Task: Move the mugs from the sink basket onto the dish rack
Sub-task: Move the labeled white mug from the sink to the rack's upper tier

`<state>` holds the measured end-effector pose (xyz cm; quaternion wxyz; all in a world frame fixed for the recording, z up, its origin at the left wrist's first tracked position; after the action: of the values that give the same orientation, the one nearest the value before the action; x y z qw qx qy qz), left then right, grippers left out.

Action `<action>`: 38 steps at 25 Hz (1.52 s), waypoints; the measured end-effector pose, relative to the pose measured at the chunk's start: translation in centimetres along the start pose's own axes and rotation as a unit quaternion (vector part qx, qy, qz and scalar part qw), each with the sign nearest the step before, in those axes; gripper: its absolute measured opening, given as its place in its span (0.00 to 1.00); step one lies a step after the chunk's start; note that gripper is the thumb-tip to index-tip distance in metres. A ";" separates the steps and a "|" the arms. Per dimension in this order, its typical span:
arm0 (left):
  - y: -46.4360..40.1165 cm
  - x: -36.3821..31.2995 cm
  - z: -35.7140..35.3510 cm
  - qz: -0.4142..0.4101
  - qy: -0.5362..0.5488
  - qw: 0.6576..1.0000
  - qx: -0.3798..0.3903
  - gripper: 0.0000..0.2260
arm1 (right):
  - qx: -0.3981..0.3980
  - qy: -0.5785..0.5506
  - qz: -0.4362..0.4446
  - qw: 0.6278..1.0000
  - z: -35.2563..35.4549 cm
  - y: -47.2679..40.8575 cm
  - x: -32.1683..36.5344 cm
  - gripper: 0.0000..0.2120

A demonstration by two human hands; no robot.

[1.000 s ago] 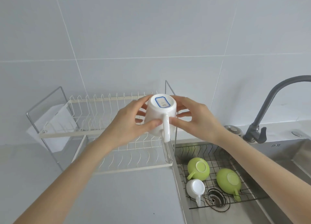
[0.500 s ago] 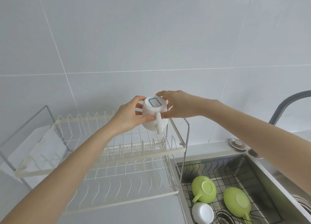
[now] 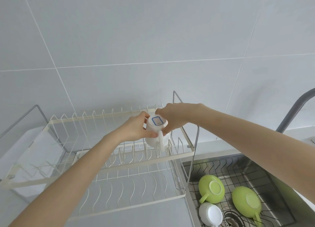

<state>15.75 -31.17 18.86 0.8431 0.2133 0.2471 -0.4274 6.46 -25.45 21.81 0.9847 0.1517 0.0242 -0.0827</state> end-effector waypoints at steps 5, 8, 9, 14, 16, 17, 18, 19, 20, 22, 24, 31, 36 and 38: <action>0.0 0.2 -0.2 0.011 0.001 1.000 0.006 0.27 | -0.009 0.040 -0.004 0.999 -0.2 0.0 0.1 0.27; 0.0 0.2 -0.4 0.014 0.001 1.000 0.006 0.27 | 0.007 0.055 -0.010 0.998 -0.3 0.1 0.2 0.28; 0.0 0.2 -0.4 0.015 -0.003 1.000 0.008 0.27 | 0.012 0.055 -0.012 0.998 -0.4 0.1 0.2 0.29; 0.8 0.1 0.2 0.027 -0.048 0.998 0.023 0.32 | 0.006 0.062 -0.007 0.998 -0.2 0.6 0.1 0.30; 1.9 -0.7 0.9 0.019 -0.132 0.991 -0.002 0.31 | -0.015 0.061 0.000 0.998 0.4 2.0 0.3 0.28; 2.6 -1.4 1.4 0.010 -0.173 0.985 -0.021 0.29 | -0.031 0.061 0.006 0.998 0.9 2.9 0.3 0.27; 3.4 -2.2 1.8 0.004 -0.206 0.978 -0.041 0.28 | -0.048 0.062 0.013 0.997 1.3 3.8 0.3 0.27; 4.1 -3.1 2.2 -0.002 -0.236 0.970 -0.062 0.28 | -0.065 0.064 0.019 0.996 1.8 4.8 0.3 0.28; 4.9 -4.0 2.5 -0.006 -0.268 0.960 -0.082 0.28 | -0.082 0.066 0.024 0.994 2.1 5.9 0.2 0.29; 6.4 -5.8 2.8 -0.009 -0.316 0.942 -0.117 0.28 | -0.119 0.059 0.028 0.991 2.4 8.4 -0.1 0.30; 7.8 -7.6 2.6 -0.010 -0.335 0.931 -0.141 0.29 | -0.157 0.046 0.028 0.986 2.5 10.7 -0.8 0.32; 9.7 -13.8 -0.2 -0.043 -0.340 0.920 -0.188 0.30 | -0.237 -0.010 -0.007 0.971 0.8 17.0 -5.1 0.36; 8.0 -17.4 -4.0 -0.044 -0.335 0.925 -0.175 0.30 | -0.231 -0.020 -0.032 0.972 -1.5 19.4 -10.0 0.36; 7.1 -18.4 -5.6 -0.041 -0.328 0.929 -0.169 0.30 | -0.223 -0.024 -0.039 0.974 -2.5 19.9 -11.8 0.35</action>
<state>10.88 -12.79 26.59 0.8825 -0.0946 0.0337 -0.4595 -1.85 -4.15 26.15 0.9900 -0.0749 0.0244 -0.1172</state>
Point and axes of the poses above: each hand's wrist, its own y-axis away from the middle knuckle, its own z-axis out of the back of the hand, x = y × z, the point moved 5 cm from there along -y, towards the middle knuckle, and after that the axes turned 3 degrees about x, right-handed, at the moved point
